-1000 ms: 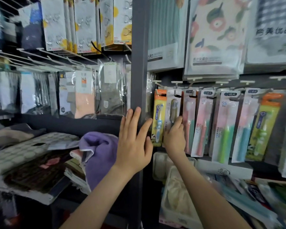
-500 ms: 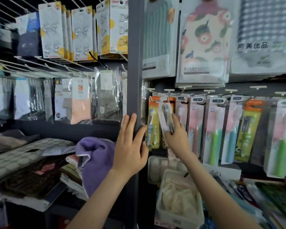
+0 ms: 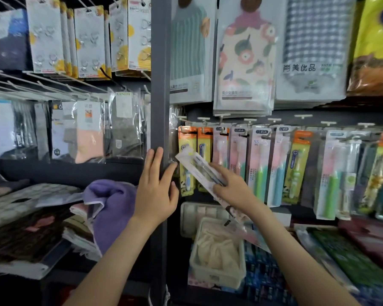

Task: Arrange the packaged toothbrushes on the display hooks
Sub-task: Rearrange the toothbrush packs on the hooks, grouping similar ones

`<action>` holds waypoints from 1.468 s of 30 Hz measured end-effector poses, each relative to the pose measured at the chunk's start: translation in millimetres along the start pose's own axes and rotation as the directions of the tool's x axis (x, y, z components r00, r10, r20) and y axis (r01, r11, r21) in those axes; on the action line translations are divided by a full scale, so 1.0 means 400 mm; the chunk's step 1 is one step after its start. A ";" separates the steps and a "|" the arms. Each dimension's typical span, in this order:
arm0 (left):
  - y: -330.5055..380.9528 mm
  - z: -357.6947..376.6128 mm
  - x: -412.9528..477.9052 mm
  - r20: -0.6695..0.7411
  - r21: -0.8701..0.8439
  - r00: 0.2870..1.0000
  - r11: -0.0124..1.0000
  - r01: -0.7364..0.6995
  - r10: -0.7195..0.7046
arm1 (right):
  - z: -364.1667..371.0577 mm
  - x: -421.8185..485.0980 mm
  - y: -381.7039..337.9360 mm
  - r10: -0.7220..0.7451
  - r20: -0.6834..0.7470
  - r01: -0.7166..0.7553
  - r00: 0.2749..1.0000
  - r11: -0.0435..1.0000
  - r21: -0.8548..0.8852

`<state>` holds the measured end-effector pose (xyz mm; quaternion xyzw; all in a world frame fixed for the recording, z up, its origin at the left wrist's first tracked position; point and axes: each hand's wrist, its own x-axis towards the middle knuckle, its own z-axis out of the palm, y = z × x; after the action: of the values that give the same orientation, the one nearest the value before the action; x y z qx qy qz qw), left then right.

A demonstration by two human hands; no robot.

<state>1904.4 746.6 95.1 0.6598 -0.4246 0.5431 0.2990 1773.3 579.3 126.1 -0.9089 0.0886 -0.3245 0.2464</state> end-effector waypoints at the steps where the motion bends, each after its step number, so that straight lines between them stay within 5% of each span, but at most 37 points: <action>1: 0.001 -0.001 0.001 0.003 0.010 1.000 1.000 -0.001 0.001 | 0.008 -0.015 0.015 0.041 0.003 -0.041 0.999 0.999 0.003; 8: 0.004 -0.004 -0.002 0.012 0.030 1.000 1.000 0.006 -0.006 | 0.080 -0.124 0.180 0.274 0.201 -0.235 0.941 0.952 -0.199; 13: 0.007 -0.003 -0.002 -0.004 0.006 1.000 1.000 0.010 -0.010 | 0.114 -0.166 0.265 0.400 0.359 -0.191 0.843 0.848 -0.495; 18: 0.004 -0.001 -0.003 -0.019 -0.032 1.000 0.999 0.012 -0.013 | 0.157 -0.174 0.278 0.386 0.268 -0.113 0.882 0.727 -0.677; 22: 0.001 0.003 -0.004 -0.028 -0.055 1.000 0.998 0.012 -0.013 | 0.162 -0.131 0.209 0.104 0.007 -0.081 0.995 0.809 -0.582; 27: 0.000 0.006 -0.003 -0.024 -0.050 1.000 0.999 0.013 -0.014 | 0.161 0.017 0.090 -0.145 -0.429 -0.081 0.892 0.881 -0.467; 30: 0.000 0.003 -0.005 -0.025 -0.027 1.000 1.000 0.010 -0.010 | 0.146 0.104 0.059 0.040 -0.535 -0.245 0.844 0.916 -0.318; 34: -0.004 0.007 -0.007 -0.011 -0.032 1.000 0.999 0.010 -0.010 | 0.144 0.167 0.063 0.265 -0.489 -0.359 0.831 0.927 -0.108; 44: -0.003 0.000 -0.006 0.015 -0.039 0.999 0.999 0.038 -0.037 | 0.103 0.166 0.051 0.184 -0.577 -0.311 0.796 0.942 -0.128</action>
<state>1905.2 747.6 92.9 0.6656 -0.4249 0.5241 0.3189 1850.6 556.5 124.7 -0.7762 0.3099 -0.5283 0.1498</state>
